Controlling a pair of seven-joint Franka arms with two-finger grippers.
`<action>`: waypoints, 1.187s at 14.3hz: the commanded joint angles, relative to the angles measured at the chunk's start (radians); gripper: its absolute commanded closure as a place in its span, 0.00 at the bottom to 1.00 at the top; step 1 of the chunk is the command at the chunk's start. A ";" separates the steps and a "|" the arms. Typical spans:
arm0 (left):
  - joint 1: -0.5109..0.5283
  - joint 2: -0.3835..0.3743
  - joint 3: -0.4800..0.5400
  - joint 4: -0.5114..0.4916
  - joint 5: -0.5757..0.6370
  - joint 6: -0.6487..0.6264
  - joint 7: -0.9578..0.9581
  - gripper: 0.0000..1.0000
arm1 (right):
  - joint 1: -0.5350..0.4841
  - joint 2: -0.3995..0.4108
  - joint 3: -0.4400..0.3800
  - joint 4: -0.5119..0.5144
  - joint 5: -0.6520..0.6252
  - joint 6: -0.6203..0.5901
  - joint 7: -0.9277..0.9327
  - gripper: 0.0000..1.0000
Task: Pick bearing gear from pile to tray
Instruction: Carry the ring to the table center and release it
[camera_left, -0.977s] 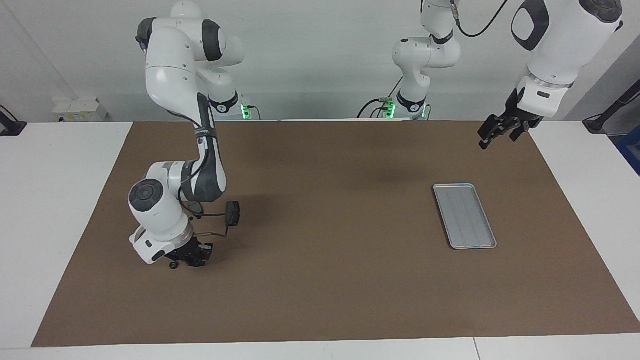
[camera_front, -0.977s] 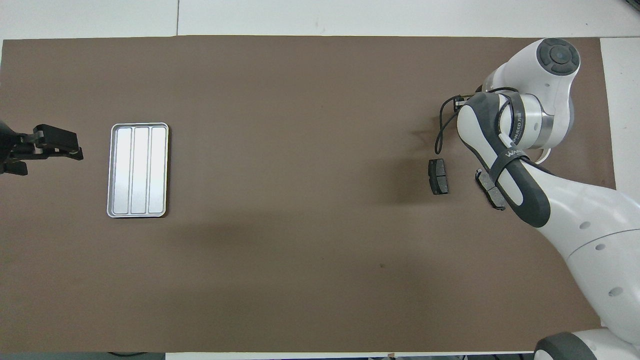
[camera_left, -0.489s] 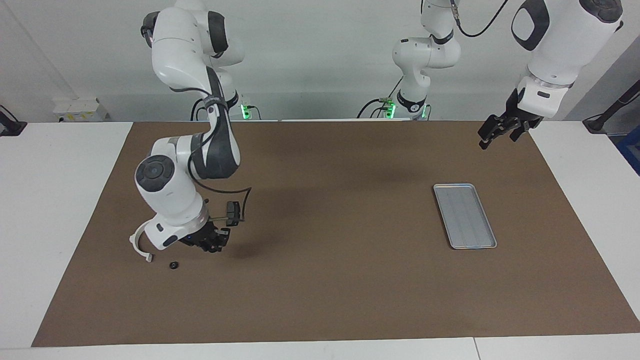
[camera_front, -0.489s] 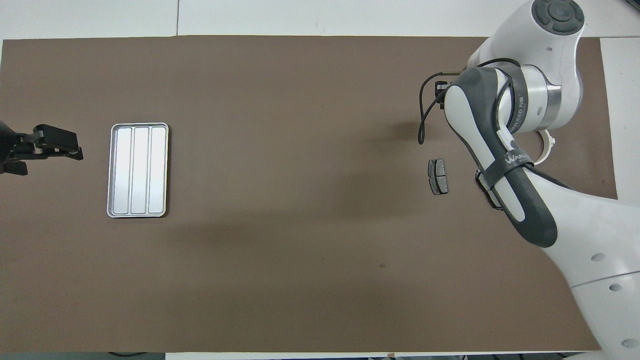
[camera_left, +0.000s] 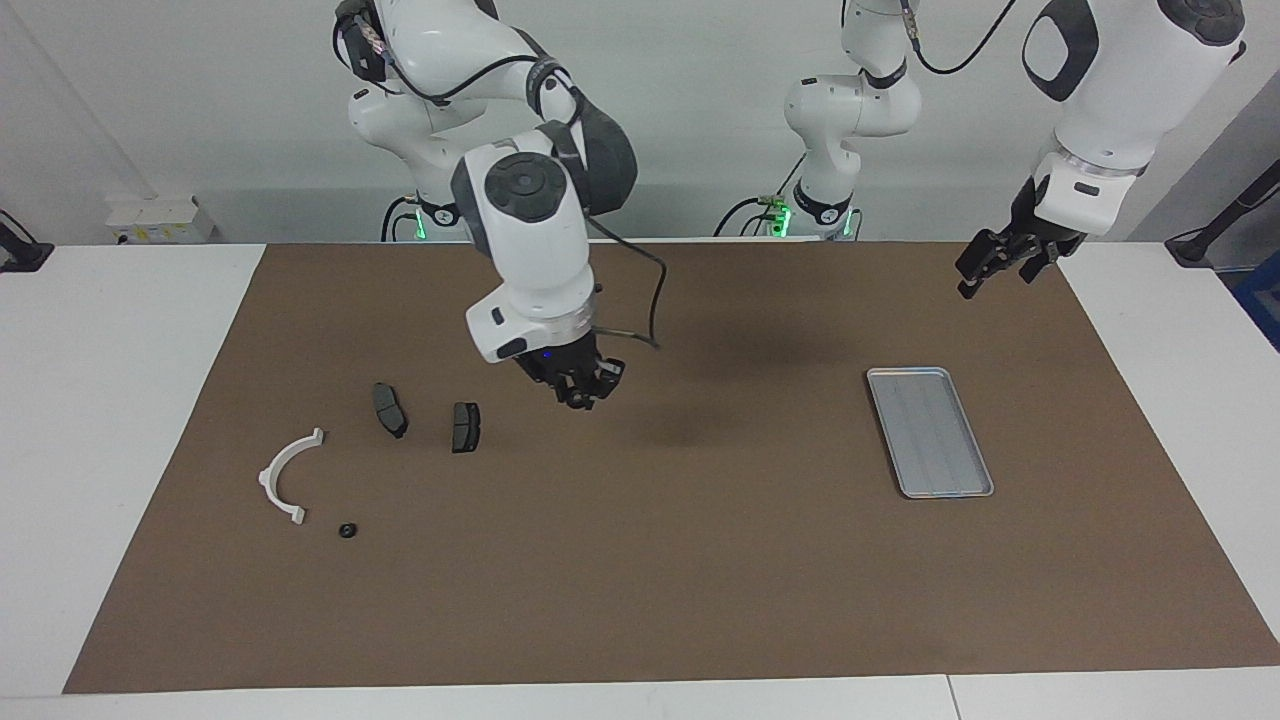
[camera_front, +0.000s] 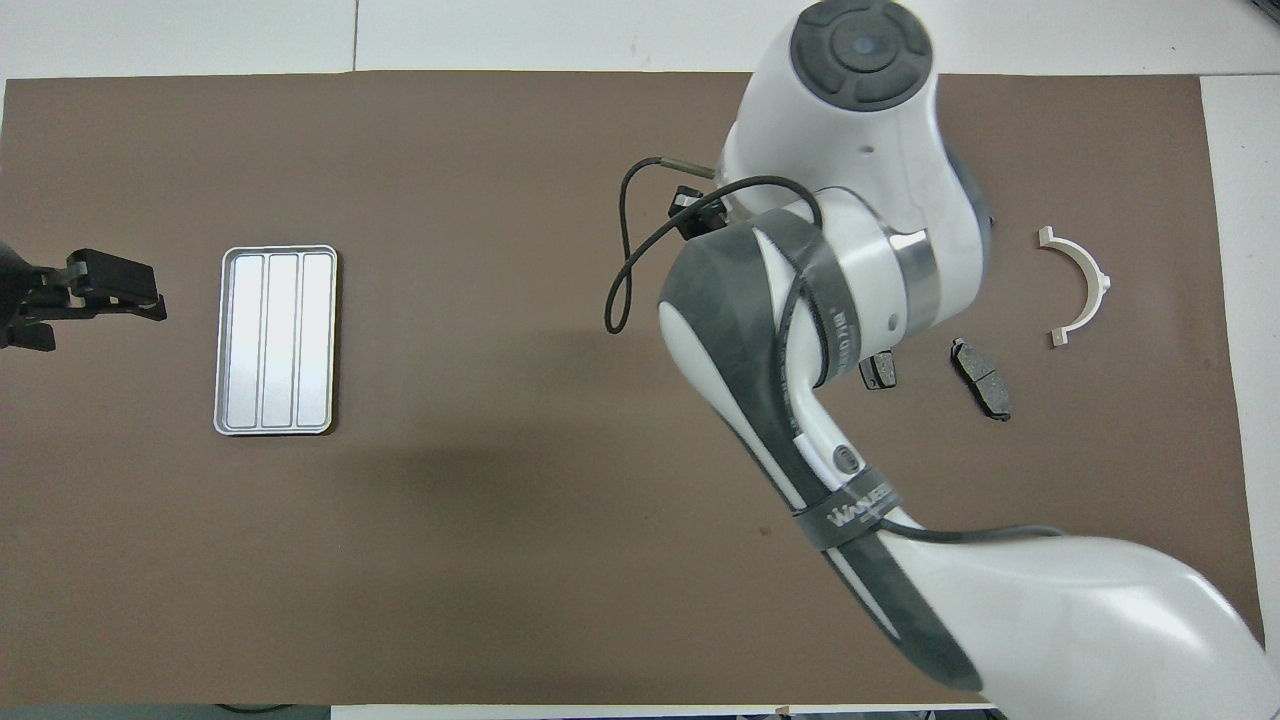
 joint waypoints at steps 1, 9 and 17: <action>0.010 -0.025 -0.006 -0.025 -0.016 -0.006 0.008 0.00 | 0.069 0.023 -0.006 0.041 0.023 -0.009 0.118 1.00; 0.010 -0.025 -0.006 -0.025 -0.016 -0.006 0.008 0.00 | 0.218 0.199 -0.007 0.038 0.013 0.145 0.283 1.00; 0.009 -0.025 -0.006 -0.025 -0.016 -0.008 0.008 0.00 | 0.223 0.243 -0.007 -0.049 0.017 0.331 0.281 1.00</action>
